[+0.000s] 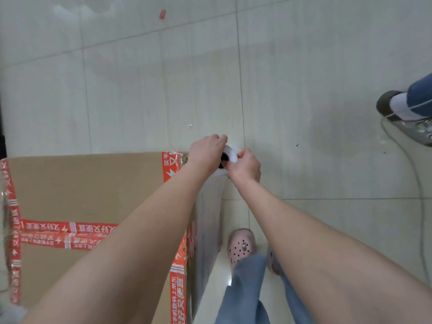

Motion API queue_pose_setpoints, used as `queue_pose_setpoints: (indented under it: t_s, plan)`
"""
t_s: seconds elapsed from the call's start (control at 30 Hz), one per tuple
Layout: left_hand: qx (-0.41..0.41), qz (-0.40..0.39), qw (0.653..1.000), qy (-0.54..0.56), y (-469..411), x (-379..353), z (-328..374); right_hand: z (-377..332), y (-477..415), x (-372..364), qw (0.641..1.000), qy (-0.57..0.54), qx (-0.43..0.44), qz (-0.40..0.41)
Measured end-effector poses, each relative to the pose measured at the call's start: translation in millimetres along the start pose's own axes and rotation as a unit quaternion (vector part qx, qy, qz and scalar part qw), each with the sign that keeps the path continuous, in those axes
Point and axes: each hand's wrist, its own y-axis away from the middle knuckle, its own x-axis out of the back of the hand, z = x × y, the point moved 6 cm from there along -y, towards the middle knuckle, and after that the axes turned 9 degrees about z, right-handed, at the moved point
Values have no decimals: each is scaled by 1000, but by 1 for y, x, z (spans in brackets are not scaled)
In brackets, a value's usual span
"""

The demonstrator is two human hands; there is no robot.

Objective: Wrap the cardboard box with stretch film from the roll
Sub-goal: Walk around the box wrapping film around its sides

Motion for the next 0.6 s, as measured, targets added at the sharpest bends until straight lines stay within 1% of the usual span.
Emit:
queue_pose_setpoints:
  t_s: [0.17,0.3,0.37,0.47,0.53,0.6]
  plan:
    - [-31,14,999,1,-12,5,-6,-17,-3,-4,1000,8,-2,-2]
    - [-42,11,999,1,-30,11,-13,-34,-10,-4,997,72,32,14]
    - [-16,-7,1000,18,-37,11,-26,-47,-12,-6,991,120,61,24]
    - [46,-15,997,59,-43,10,-54,-71,-16,-16,977,177,116,34]
    - [97,-13,991,90,-44,11,-76,-86,-17,-24,970,185,149,41]
    - [149,-11,982,114,-46,12,-98,-98,-18,-34,972,174,154,34]
